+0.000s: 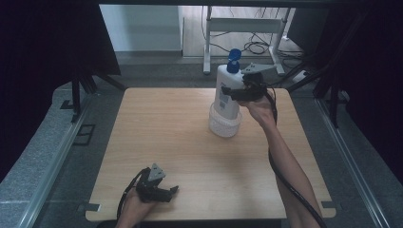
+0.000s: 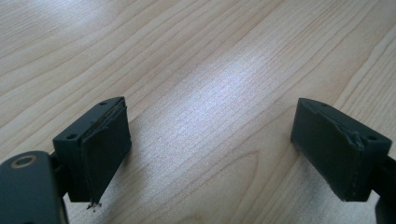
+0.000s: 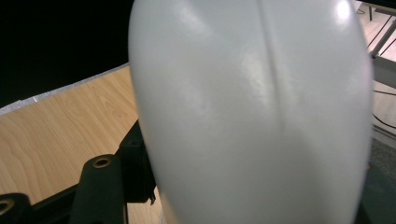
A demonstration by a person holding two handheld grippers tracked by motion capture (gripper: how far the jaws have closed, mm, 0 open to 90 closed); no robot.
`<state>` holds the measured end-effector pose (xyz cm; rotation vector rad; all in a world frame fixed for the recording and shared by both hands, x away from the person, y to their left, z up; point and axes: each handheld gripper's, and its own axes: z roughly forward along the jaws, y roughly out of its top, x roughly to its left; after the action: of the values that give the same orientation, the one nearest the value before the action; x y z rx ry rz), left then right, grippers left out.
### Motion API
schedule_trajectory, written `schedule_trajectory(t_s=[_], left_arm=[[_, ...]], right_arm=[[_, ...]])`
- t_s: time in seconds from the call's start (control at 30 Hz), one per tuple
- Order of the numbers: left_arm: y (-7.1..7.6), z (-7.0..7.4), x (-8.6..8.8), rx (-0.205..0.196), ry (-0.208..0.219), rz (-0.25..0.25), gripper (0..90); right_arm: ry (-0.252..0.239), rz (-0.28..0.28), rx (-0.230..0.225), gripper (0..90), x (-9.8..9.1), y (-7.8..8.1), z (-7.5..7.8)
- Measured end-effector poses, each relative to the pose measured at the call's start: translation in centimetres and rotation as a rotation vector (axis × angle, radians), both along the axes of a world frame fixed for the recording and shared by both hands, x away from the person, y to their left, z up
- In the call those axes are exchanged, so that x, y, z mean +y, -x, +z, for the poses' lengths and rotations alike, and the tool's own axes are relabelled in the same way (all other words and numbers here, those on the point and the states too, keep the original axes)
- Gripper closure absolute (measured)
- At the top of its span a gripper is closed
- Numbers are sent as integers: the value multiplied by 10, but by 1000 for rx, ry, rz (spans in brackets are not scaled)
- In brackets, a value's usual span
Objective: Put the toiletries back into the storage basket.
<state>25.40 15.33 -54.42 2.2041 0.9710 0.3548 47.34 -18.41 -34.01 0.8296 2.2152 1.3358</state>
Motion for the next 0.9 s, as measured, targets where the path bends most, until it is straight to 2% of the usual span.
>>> schedule_trajectory(t_s=[0.9], left_arm=[[0,0,0,5,-4,-1,113]], right_arm=[[59,-5,26,376,10,-10,-39]])
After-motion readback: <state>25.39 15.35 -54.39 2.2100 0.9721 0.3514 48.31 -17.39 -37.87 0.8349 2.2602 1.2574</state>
